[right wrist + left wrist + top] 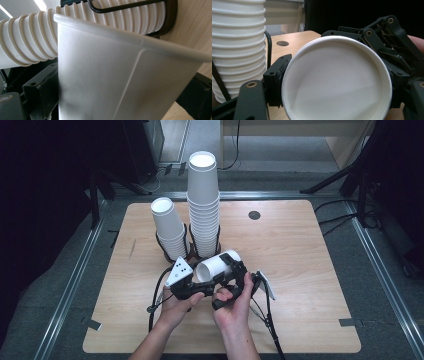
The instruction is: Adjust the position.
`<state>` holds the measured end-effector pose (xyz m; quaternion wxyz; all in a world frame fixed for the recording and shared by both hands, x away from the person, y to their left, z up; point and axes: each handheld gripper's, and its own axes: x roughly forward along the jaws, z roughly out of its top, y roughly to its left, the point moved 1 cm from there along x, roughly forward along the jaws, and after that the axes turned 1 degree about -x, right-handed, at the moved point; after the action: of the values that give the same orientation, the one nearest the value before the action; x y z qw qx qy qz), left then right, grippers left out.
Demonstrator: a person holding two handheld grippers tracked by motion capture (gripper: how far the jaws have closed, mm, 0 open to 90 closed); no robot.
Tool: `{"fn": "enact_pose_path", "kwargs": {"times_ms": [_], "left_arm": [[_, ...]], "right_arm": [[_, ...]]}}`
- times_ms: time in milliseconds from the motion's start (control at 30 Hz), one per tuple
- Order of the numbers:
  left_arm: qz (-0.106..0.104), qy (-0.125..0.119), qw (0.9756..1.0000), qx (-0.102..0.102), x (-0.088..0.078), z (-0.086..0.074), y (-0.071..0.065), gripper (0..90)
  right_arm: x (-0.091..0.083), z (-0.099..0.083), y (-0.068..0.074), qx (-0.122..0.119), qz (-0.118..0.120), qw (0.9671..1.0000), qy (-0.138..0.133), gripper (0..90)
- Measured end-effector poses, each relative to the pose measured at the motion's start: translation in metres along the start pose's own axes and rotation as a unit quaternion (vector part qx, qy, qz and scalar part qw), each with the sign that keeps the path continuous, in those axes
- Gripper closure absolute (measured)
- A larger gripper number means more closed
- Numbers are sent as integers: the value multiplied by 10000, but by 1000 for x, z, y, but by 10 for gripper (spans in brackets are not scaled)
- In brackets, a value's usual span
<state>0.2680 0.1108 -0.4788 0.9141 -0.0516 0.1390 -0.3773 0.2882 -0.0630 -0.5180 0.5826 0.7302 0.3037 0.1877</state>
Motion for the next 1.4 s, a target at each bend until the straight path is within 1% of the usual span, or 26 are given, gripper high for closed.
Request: {"fn": "enact_pose_path", "kwargs": {"times_ms": [133,433,500,533,567,600,633,700,733,800,900,967,1033,1133,1267,1333,1367,1400], "left_arm": [[3,46,10000,-50,1,-1,1,235],[9,178,9998,-98,2,-2,3,213],[-10,207,9997,-142,2,-1,3,206],[-24,207,9995,-232,1,-1,4,202],[-42,228,9993,-301,1,-1,4,187],[-44,251,9990,-378,2,0,4,139],[-61,240,9989,-403,2,0,4,94],[14,218,9991,-370,1,1,3,49],[16,191,9991,-383,0,1,3,16],[-51,164,9989,-439,-2,3,4,0],[-99,136,9988,-451,-3,4,4,0],[-100,149,9987,-467,-3,4,4,0],[-74,171,9987,-466,-3,4,4,0],[-61,135,9987,-491,-5,5,5,0],[-56,97,9986,-510,-8,7,7,0],[-52,96,9986,-508,-9,7,8,0],[-51,91,9986,-516,-9,7,8,0],[-54,100,9986,-516,-9,7,9,0]], "right_arm": [[0,-2,0,-58,32,10000,-61,91],[0,-4,-1,-240,19,9996,-144,135],[0,-4,-2,-289,30,9995,-154,142],[0,-4,-2,-319,37,9994,-162,145],[0,-4,-1,-333,77,9993,-178,149],[-1,-4,-1,-350,86,9992,-181,151],[-1,-3,-1,-397,93,9990,-179,153],[-2,-3,1,-494,136,9984,-239,155],[-2,-3,2,-539,135,9981,-257,155],[-4,-2,3,-659,124,9972,-317,155],[-4,2,4,-749,141,9964,-370,156],[-4,2,5,-835,185,9956,-373,157],[-5,2,6,-952,186,9944,-414,157],[-7,2,8,-1108,153,9926,-481,158],[-10,4,12,-1314,151,9895,-583,158],[-12,6,14,-1489,119,9864,-679,158],[-13,6,15,-1544,107,9856,-688,158],[-13,7,16,-1562,152,9851,-703,158]]}}
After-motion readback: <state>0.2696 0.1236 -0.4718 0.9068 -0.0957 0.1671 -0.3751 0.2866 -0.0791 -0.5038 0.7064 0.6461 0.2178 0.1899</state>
